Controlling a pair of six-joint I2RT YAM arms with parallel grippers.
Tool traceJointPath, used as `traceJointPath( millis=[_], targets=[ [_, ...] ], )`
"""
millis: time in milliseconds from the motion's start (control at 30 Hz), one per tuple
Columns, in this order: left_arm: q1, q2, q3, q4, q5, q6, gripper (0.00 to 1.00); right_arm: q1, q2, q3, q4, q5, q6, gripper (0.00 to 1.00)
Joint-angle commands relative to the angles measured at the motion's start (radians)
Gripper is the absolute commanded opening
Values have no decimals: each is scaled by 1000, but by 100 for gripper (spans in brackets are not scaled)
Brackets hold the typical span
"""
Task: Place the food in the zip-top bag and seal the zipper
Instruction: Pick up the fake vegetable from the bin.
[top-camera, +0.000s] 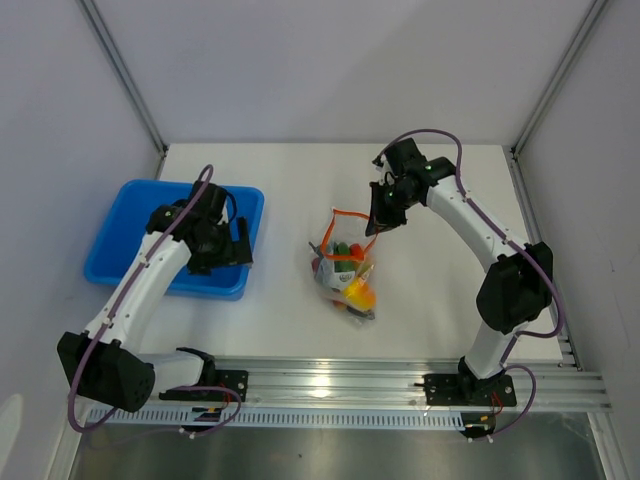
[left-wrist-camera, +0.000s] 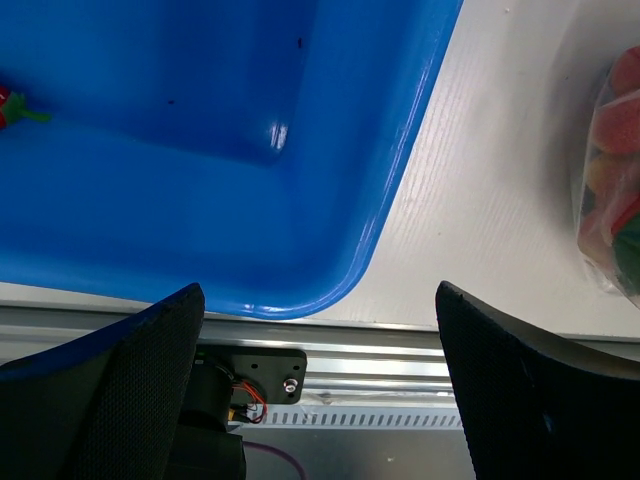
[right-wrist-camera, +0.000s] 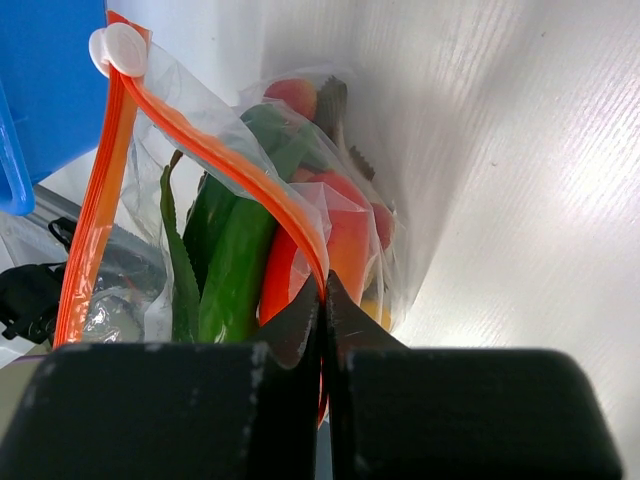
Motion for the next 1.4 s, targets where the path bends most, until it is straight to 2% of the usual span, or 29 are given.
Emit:
traceJointPath(
  millis=[0,467,633,867,1100,1367],
  targets=[
    [11,-4,-8,2,22,9,98,10,16,42,-14,9,5,0],
    [17,26,-48,17,9,11,98,11,31,59,-23,16,2,0],
    [44,32,-58,23,6,23,99,11,37,62,-20,13,4,0],
    [139,16,-52,22,-24,56,99,13,43,68,-19,11,2,0],
    [167,20,-52,25,-41,61,99,11,54,80,-20,10,-3,0],
    [196,75,15,14,-87,61,99,11,63,85,-14,6,-9,0]
  ],
)
